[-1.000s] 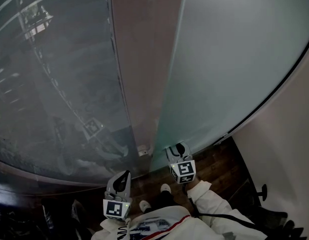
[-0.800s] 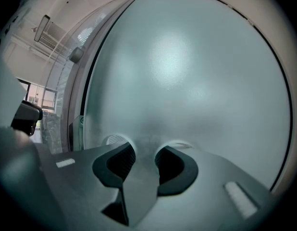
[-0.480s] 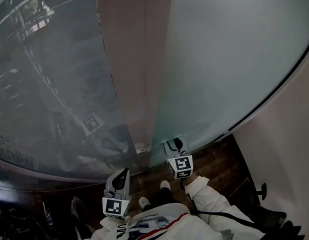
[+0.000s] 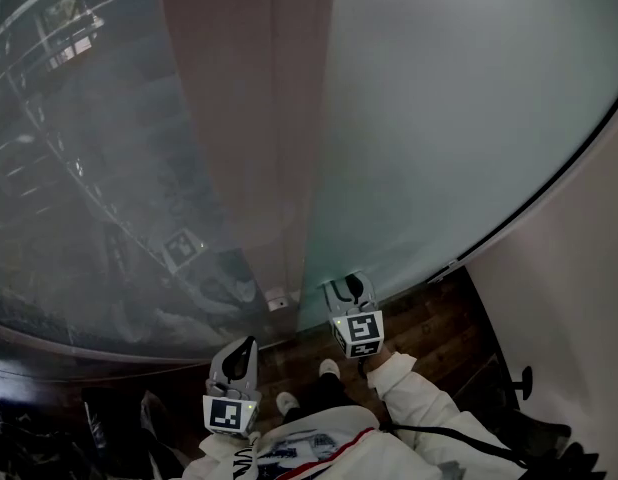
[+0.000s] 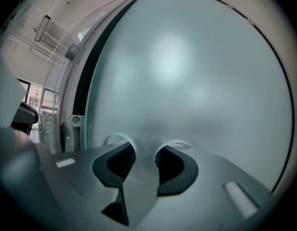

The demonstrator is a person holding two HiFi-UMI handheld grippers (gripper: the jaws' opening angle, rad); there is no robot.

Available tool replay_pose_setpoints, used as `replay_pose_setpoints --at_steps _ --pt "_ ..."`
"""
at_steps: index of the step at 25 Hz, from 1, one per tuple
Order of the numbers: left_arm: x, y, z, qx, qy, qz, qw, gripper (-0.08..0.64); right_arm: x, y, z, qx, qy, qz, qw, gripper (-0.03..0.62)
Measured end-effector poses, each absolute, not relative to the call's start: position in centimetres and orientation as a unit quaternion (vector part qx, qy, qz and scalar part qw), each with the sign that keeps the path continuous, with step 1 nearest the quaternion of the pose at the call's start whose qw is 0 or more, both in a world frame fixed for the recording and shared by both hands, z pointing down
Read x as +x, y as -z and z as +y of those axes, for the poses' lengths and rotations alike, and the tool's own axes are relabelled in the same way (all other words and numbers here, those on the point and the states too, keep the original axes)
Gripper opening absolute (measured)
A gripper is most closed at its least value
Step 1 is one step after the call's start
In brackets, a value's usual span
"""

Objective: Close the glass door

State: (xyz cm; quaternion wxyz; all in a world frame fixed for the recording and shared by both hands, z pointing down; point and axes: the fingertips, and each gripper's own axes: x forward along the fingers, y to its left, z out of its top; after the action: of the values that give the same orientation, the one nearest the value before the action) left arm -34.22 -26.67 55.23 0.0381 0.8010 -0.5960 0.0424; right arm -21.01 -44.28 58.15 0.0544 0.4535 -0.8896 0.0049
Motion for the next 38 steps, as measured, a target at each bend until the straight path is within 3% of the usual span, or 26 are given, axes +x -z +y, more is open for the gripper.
replay_pose_setpoints --at_steps 38 --pt "-34.9 -54.2 -21.6 0.795 -0.034 -0.604 0.035 -0.002 -20.3 -58.8 -44.9 0.468 -0.004 -0.882 0.052 0.132"
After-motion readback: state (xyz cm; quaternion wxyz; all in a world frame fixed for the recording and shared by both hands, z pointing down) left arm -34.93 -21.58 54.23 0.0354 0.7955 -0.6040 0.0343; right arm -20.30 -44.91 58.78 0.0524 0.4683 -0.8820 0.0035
